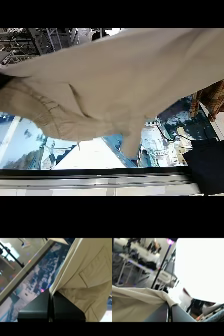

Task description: Fold the clothes and pants, and hang the long-sleeved shirts on hangers.

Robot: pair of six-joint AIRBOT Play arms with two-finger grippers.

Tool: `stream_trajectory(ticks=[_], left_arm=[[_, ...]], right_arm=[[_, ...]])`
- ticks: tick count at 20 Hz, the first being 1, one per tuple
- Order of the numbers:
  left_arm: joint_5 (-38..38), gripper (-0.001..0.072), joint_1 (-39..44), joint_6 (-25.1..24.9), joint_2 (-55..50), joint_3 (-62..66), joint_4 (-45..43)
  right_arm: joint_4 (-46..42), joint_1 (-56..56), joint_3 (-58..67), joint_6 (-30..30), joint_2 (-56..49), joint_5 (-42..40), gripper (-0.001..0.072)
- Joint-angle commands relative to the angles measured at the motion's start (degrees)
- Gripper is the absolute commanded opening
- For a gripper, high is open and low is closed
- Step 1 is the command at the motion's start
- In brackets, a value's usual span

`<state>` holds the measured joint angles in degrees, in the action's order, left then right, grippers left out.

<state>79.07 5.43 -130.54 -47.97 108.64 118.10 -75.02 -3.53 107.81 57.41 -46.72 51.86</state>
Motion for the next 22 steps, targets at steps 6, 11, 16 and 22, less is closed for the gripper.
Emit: stream_trajectory(ticks=[6, 11, 16, 22], left_arm=[[6.91, 0.0015, 0.5, 1.33, -16.59, -0.33, -0.79], [5.03, 0.0015, -2.34, -0.2, -45.22, -1.22, -1.03], [-1.33, 0.0015, -3.37, 1.7, -60.52, -1.2, -1.05], [-5.4, 0.0015, -3.41, 1.68, -55.89, 1.29, -1.05]], right_arm=[[0.17, -0.09, -0.02, -7.39, -18.47, -1.9, 0.0011], [-0.2, -0.04, -0.02, -6.97, -44.13, -3.82, 0.0012], [1.7, -0.09, -0.02, -6.95, -54.53, -8.46, 0.0012], [1.95, -0.09, 0.28, -6.95, -51.04, -4.52, 0.0012]])
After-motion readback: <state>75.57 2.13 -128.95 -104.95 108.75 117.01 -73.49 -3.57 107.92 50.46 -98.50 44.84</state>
